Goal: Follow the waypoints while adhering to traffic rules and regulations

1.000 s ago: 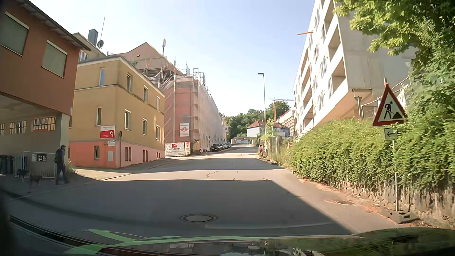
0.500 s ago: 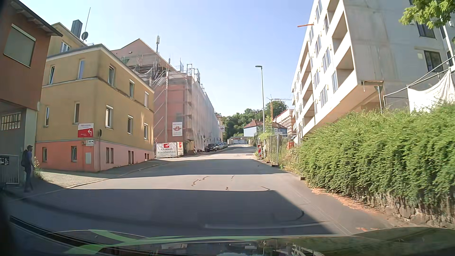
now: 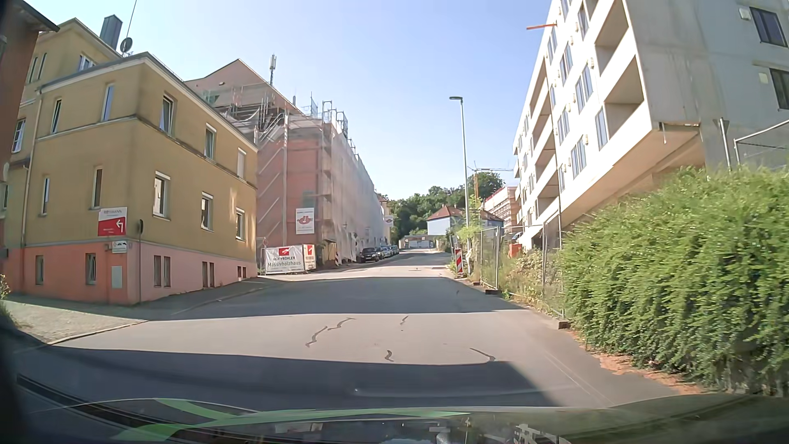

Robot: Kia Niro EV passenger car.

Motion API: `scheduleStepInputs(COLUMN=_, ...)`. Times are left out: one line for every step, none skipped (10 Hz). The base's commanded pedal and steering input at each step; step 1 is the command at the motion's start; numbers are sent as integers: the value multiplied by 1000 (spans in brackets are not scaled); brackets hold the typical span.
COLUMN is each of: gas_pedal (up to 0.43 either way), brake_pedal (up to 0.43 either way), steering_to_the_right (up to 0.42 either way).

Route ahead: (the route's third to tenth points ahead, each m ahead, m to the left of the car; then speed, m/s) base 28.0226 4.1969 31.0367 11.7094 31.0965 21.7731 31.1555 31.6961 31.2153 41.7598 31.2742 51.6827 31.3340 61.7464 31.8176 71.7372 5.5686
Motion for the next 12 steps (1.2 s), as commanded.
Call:
scheduleStepInputs(gas_pedal=169, brake_pedal=0, steering_to_the_right=-20)
scheduleStepInputs(gas_pedal=169, brake_pedal=0, steering_to_the_right=-19)
scheduleStepInputs(gas_pedal=169, brake_pedal=0, steering_to_the_right=-17)
scheduleStepInputs(gas_pedal=157, brake_pedal=0, steering_to_the_right=-12)
scheduleStepInputs(gas_pedal=157, brake_pedal=0, steering_to_the_right=-11)
scheduleStepInputs(gas_pedal=157, brake_pedal=0, steering_to_the_right=-12)
scheduleStepInputs(gas_pedal=157, brake_pedal=0, steering_to_the_right=-12)
scheduleStepInputs(gas_pedal=130, brake_pedal=0, steering_to_the_right=-12)
scheduleStepInputs(gas_pedal=87, brake_pedal=0, steering_to_the_right=-11)
scheduleStepInputs(gas_pedal=79, brake_pedal=0, steering_to_the_right=-11)
scheduleStepInputs(gas_pedal=79, brake_pedal=0, steering_to_the_right=-11)
scheduleStepInputs(gas_pedal=79, brake_pedal=0, steering_to_the_right=-11)
